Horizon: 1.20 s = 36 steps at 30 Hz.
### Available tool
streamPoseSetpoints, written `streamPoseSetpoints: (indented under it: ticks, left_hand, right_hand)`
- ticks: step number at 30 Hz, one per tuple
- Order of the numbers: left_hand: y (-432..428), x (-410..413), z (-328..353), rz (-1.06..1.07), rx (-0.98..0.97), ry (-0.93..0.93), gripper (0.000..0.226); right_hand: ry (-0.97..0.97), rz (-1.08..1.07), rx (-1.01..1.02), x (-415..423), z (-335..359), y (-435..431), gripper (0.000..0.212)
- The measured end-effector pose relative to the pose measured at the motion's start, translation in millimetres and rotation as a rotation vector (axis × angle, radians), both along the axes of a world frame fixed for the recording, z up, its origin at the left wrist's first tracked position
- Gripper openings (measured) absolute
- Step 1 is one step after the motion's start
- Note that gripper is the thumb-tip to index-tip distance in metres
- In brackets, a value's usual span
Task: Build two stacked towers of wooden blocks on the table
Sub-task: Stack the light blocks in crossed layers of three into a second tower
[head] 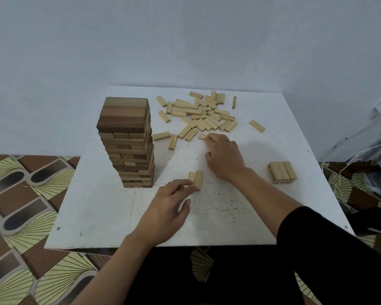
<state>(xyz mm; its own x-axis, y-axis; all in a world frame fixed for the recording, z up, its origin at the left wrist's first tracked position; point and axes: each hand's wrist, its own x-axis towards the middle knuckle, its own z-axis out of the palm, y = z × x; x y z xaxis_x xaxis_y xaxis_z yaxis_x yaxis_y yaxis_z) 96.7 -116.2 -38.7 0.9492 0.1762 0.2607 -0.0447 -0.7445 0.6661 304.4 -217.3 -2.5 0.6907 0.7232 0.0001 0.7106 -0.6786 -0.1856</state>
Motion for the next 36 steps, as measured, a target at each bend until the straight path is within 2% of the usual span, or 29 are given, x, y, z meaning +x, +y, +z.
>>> streamPoseSetpoints:
  ticks: [3,9,15,22,25,29,32,36]
  left_hand:
    - [1,-1,-1,0.001,0.011,-0.003,0.032]
    - [-1,0,-4,0.004,0.071,-0.044,0.036]
    - [-4,2,-4,0.038,0.019,-0.046,0.038]
    - [-4,1,-3,0.042,0.020,-0.028,0.035]
    - [-4,2,1,0.065,-0.015,-0.038,0.034]
    - [-6,7,10,0.098,-0.053,-0.003,0.044]
    - [-10,11,11,0.130,-0.059,0.037,0.051]
    - [-13,17,12,0.199,-0.085,0.031,0.050]
  right_hand:
    - [-0.034,-0.020,0.024,-16,0,-16,0.043]
    - [0.094,-0.057,0.151,-63,2,-55,0.048]
    - [0.144,-0.007,0.211,-91,-2,-55,0.028]
    - [0.263,-0.017,0.302,-77,-3,-62,0.027]
    - [0.287,-0.044,0.388,-68,-4,-66,0.038]
    - [0.309,-0.006,0.347,-57,-3,-63,0.054]
    - [0.315,0.047,0.307,-51,0,-56,0.050]
    - [0.331,0.080,0.290,-46,7,-53,0.042]
